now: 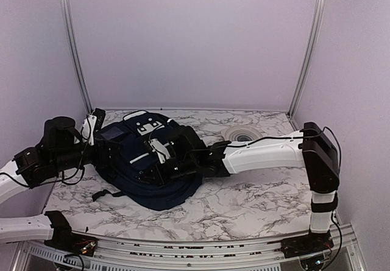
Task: Pack the student bag
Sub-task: Rotate the student bag at the center of the board, then hold the upper front pocket of the student bag.
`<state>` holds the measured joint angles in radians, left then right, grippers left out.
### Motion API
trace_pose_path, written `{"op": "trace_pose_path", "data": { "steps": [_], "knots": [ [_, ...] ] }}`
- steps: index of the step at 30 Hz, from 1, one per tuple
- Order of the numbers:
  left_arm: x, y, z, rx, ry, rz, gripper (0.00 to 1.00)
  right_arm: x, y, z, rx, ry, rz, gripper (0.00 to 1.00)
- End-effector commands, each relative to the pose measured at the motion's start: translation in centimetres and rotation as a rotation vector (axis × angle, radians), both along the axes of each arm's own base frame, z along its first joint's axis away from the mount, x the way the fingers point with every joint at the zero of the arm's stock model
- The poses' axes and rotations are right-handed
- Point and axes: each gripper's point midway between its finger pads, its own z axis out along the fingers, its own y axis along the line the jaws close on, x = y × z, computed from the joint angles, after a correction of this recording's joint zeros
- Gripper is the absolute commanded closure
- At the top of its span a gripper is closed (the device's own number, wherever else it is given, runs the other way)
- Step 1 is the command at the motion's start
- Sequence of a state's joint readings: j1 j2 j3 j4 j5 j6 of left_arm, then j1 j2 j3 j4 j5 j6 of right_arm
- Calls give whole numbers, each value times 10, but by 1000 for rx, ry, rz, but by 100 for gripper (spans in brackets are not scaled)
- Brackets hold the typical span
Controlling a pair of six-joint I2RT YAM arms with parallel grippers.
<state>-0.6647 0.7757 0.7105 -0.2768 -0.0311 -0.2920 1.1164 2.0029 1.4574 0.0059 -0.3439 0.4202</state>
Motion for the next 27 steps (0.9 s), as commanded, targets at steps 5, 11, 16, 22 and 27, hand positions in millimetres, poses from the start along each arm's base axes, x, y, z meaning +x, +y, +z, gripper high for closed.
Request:
{"op": "trace_pose_path", "data": {
  "steps": [5, 11, 16, 22, 27],
  "knots": [
    [-39, -61, -38, 339, -154, -531, 37, 4, -11, 29, 101, 48, -24, 100],
    [-39, -60, -42, 486, -186, -627, 36, 3, -17, 31, 113, 64, -23, 100],
    [-40, -50, -57, 755, -286, -788, 36, 1, -20, 27, 103, 73, -18, 100],
    [-21, -42, -81, 977, -406, -838, 35, 0, -19, 33, 122, 75, -21, 100],
    [-23, -55, -71, 911, -497, -854, 43, -2, -21, 35, 130, 72, -17, 100]
  ]
}}
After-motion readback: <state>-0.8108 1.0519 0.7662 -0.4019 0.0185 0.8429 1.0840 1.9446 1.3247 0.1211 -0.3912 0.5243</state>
